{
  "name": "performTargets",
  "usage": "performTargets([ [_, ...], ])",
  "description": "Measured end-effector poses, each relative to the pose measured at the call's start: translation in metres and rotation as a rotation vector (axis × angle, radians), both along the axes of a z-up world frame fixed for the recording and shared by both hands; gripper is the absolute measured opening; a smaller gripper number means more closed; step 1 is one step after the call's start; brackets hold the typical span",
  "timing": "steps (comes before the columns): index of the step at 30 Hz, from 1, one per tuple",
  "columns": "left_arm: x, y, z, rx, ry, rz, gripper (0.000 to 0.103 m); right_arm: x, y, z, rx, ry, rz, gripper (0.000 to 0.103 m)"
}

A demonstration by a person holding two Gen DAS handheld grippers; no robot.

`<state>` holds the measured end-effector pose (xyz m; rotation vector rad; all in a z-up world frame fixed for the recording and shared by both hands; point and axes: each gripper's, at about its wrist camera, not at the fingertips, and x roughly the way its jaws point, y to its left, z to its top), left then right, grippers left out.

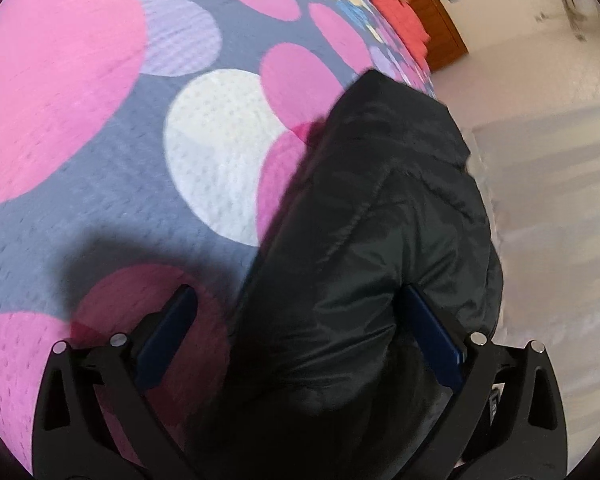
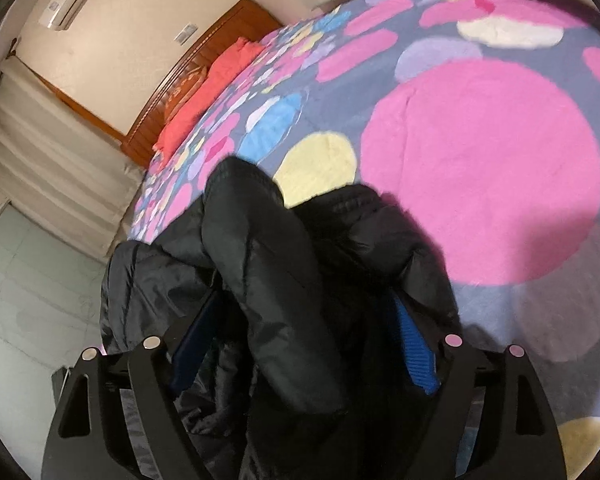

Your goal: Fold large clothes

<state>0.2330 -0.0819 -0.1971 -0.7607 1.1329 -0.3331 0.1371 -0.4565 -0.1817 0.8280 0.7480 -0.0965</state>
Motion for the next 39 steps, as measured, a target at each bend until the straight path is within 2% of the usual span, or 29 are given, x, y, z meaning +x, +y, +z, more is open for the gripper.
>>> performTargets([
  [2,0.000,-0.005,0.000,-0.002,-0.011,-0.041,0.101,0.001,0.003,0.000,-0.003,-0.001,0.027,0.081],
  [3,0.000,-0.007,0.000,-0.010,-0.012,-0.056,0.100,0.001,0.007,-0.001,-0.013,0.008,0.053,0.077],
  [5,0.000,-0.014,-0.005,-0.079,-0.007,-0.105,0.085,0.001,0.014,-0.001,-0.044,0.021,0.075,0.070],
  [6,-0.001,-0.016,-0.006,-0.089,-0.003,-0.106,0.084,0.000,0.018,0.000,-0.059,0.021,0.077,0.065],
  [11,-0.007,-0.020,-0.003,-0.070,-0.024,-0.108,0.076,-0.005,0.022,-0.001,-0.026,-0.004,0.080,0.048],
  [15,-0.014,-0.022,0.002,-0.045,-0.041,-0.114,0.073,-0.010,0.024,-0.001,-0.009,-0.038,0.074,0.040],
  [22,-0.011,-0.028,0.018,-0.008,-0.082,-0.130,0.068,-0.024,0.028,0.003,-0.005,-0.077,0.051,0.033],
  [28,-0.018,-0.014,0.025,0.005,-0.103,-0.128,0.067,-0.027,0.039,0.011,0.001,-0.106,0.051,0.030],
  [32,-0.014,0.006,0.029,0.017,-0.123,-0.113,0.067,-0.010,0.052,0.015,0.013,-0.123,0.076,0.029],
  [39,0.012,0.053,0.044,0.048,-0.151,-0.057,0.067,0.047,0.089,0.025,0.042,-0.159,0.156,0.026],
])
